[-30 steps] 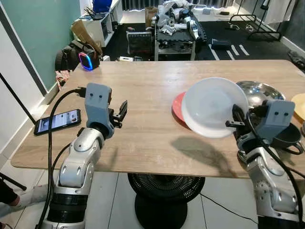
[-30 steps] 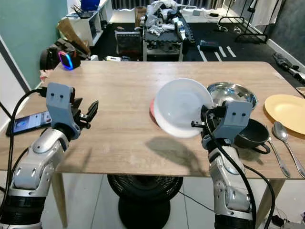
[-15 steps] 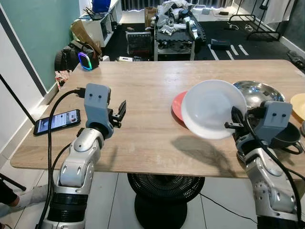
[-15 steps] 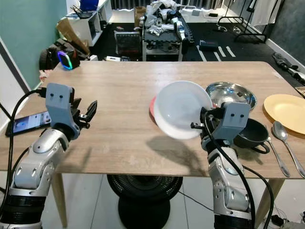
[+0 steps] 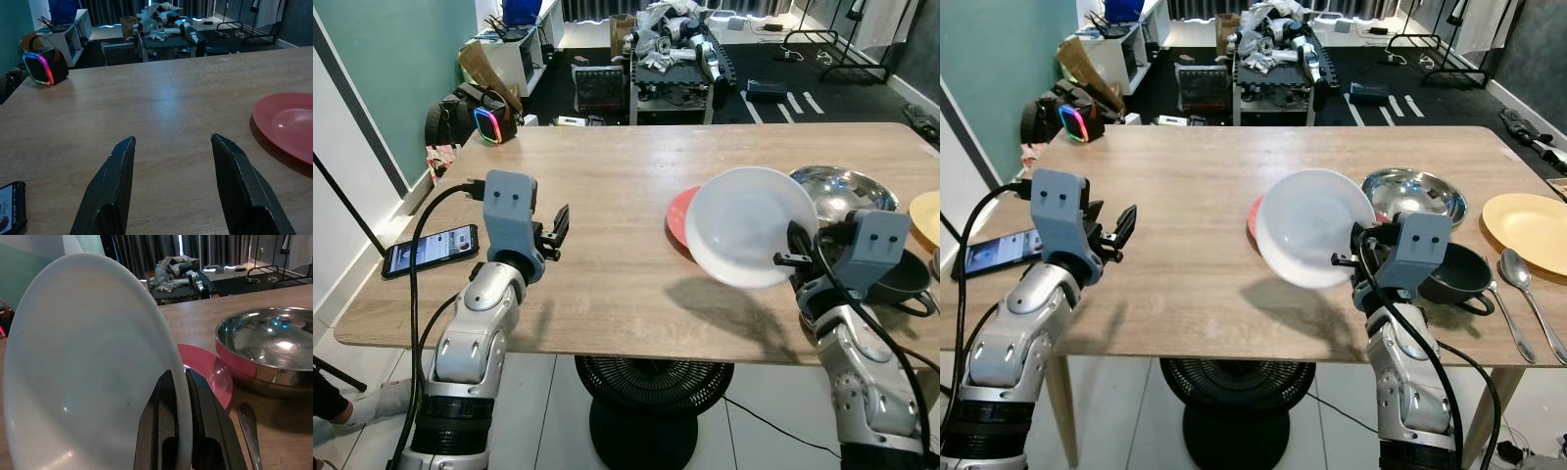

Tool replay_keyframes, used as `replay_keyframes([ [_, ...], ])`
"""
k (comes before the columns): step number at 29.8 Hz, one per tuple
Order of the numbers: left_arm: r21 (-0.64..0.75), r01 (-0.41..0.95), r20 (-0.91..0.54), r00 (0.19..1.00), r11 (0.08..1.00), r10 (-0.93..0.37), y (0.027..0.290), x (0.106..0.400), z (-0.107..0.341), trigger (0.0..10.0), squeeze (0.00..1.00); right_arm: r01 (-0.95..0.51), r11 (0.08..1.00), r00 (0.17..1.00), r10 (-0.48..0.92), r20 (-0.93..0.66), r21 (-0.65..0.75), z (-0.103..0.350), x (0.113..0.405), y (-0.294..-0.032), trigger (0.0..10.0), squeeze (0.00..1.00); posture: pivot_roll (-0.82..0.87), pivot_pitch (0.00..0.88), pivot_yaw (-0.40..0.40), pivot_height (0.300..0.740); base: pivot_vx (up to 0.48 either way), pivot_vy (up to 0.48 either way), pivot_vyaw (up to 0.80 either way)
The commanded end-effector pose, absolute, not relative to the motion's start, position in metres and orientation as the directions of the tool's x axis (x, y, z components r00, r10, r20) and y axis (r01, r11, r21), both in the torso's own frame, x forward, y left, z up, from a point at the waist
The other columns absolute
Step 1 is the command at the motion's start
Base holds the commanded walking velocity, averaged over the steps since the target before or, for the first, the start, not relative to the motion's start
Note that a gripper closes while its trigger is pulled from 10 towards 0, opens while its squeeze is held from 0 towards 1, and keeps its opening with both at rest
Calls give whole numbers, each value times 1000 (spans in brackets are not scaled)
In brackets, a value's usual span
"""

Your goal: Setting the table

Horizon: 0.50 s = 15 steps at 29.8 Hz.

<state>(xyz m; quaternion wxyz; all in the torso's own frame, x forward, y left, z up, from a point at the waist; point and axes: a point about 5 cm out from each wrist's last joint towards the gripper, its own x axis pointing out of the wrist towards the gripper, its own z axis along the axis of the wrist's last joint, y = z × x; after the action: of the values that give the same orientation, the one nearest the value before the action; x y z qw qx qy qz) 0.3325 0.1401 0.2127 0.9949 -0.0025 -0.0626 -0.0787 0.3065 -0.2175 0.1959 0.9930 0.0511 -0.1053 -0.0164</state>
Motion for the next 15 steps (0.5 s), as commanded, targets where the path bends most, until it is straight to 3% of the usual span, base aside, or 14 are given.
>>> replay_keyframes([
  [1, -1, 149, 126, 981, 989, -148, 141, 333, 212, 10000, 0, 24, 995, 976, -44, 215, 95, 196, 307, -217, 10000, 0, -132, 0, 102, 740, -469, 0, 0],
  [15, -10, 152, 128, 981, 988, -149, 141, 334, 213, 10000, 0, 28, 996, 976, -47, 215, 90, 196, 307, -218, 10000, 0, -135, 0, 108, 740, -467, 0, 0],
])
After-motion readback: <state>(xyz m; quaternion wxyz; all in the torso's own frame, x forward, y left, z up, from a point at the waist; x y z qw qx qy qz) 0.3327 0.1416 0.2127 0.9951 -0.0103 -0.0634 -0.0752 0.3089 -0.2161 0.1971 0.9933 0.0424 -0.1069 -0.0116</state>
